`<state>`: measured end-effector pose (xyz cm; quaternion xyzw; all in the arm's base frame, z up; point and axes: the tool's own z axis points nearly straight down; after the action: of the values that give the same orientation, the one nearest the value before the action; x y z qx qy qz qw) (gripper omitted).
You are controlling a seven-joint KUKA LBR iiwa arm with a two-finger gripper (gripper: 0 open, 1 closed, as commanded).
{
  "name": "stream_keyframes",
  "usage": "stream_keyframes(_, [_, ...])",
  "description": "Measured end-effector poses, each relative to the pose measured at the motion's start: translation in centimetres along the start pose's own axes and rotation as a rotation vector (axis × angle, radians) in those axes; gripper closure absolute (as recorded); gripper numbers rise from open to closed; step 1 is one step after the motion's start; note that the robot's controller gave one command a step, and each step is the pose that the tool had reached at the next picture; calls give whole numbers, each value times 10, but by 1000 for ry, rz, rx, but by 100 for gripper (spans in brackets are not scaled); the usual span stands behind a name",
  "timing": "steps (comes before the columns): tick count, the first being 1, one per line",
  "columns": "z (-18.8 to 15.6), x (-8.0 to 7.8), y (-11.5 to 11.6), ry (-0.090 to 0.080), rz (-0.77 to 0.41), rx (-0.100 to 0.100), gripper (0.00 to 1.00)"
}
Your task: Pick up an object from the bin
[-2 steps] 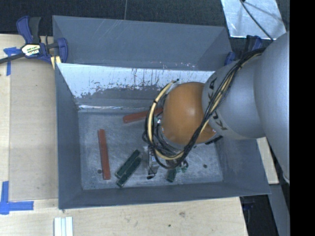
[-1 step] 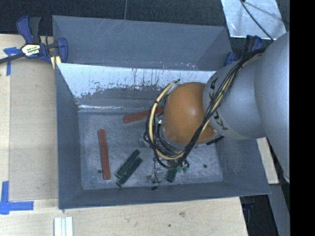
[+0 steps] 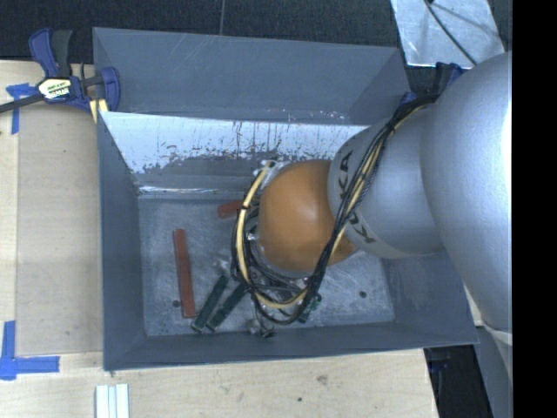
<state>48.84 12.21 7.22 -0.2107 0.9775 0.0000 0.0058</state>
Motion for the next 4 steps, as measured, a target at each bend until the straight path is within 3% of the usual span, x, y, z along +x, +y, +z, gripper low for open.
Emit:
stream_keyframes(1, [1,2,0,5,3,-2,100])
stream_keyframes(2, [-140,-8,2,0,-9,0,100])
stream_keyframes(3, [-135,-6,3,8,-8,-2,0])
stream_keyframes(4, [-3,1,-19,16,-159,-5,0])
